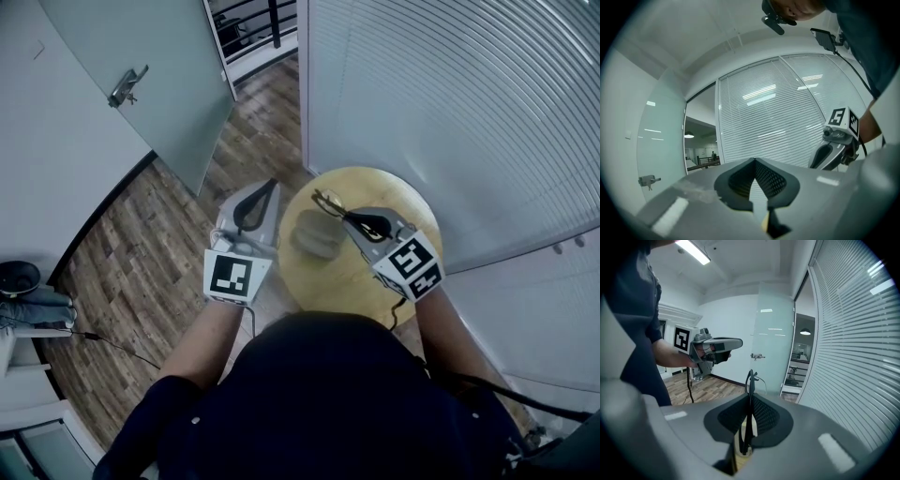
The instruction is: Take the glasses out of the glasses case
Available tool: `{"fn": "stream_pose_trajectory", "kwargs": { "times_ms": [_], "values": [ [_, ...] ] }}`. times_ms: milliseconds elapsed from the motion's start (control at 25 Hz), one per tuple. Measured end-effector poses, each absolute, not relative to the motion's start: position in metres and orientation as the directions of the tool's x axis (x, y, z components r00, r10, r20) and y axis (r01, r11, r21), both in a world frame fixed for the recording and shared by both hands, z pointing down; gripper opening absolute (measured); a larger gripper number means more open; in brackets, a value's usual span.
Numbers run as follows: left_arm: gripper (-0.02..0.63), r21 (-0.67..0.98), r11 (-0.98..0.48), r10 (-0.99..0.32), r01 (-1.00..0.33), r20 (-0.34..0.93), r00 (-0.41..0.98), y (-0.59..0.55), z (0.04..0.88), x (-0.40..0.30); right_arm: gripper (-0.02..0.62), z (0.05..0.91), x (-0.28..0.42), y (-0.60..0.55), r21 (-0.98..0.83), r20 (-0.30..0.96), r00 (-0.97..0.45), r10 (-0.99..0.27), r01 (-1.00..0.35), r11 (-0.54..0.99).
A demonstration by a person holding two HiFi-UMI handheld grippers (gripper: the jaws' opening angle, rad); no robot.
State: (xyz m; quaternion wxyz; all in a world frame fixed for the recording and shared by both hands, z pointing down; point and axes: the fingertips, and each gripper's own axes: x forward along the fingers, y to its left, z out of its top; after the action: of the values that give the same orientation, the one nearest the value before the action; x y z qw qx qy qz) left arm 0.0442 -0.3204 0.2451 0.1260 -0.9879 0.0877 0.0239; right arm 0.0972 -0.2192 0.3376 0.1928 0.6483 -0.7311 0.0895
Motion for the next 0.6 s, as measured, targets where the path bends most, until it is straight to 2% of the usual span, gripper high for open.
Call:
{"fn": "stream_pose_trajectory", "kwargs": {
  "times_ms": [600],
  "values": [
    [0.006,-0.259,-0.948,-0.176,-0.186,-0.061,0.982,-0.3282,0.2447,0.0396,0.034,0.3309,0.1001,-0.2236,0.091,0.366,-0.096,-0.926,-0.986,0.138]
  ]
}}
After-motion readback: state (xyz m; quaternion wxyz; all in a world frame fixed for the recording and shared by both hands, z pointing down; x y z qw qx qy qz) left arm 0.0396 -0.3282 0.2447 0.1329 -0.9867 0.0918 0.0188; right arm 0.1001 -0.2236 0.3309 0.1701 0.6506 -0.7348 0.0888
